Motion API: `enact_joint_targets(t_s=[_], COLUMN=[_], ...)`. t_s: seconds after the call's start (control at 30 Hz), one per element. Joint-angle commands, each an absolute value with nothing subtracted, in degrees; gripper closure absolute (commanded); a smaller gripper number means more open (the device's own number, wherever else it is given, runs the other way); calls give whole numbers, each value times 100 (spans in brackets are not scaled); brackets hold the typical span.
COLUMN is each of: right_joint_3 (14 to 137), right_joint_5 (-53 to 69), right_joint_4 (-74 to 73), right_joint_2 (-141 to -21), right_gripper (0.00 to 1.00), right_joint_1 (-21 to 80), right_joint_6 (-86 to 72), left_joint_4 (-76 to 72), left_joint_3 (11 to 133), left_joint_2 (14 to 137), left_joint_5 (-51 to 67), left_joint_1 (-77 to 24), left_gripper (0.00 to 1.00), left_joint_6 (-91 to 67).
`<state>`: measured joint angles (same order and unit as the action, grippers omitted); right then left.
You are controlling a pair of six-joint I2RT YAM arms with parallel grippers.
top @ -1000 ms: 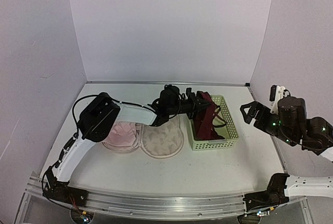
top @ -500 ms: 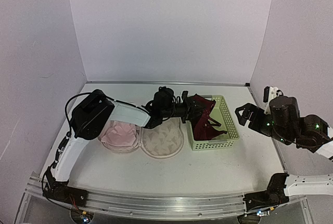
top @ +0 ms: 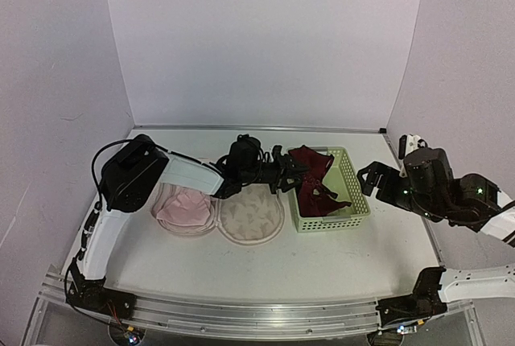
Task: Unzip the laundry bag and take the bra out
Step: Place the bra in the bin.
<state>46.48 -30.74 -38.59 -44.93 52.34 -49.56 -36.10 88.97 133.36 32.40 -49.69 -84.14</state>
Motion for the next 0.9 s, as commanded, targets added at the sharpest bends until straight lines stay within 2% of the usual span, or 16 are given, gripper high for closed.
enact_joint_targets(t_s=[0.0, 0.37, 0.6, 0.73, 0.87], right_joint_3=[4878, 4896, 4887, 4886, 4895], right_joint_5=[-3078, -3055, -3045, -3066, -3047], right_joint_4=[-3611, -3431, -3395, -3391, -3355], right_joint_2=[-4596, -4750, -4759, -4754, -4812], right_gripper=[2, 2, 2, 2, 2], right_joint_1=[5239, 5244, 5244, 5245, 5244], right_joint_6=[-5010, -4983, -4975, -4966, -4928], left_joint_4=[-3526, -2174, -1309, -305, -100], left_joint_3=[8856, 9037, 9375, 9944, 9976], left_joint_2=[12722, 12555, 12620, 12681, 12599], left_joint_5=[3357, 3377, 3327, 3145, 3148], left_joint_1=[-4865, -4843, -4843, -4843, -4798], left_gripper=[58, 56, 55, 54, 54], left_joint_6=[-8324, -8003, -7673, -7164, -7054])
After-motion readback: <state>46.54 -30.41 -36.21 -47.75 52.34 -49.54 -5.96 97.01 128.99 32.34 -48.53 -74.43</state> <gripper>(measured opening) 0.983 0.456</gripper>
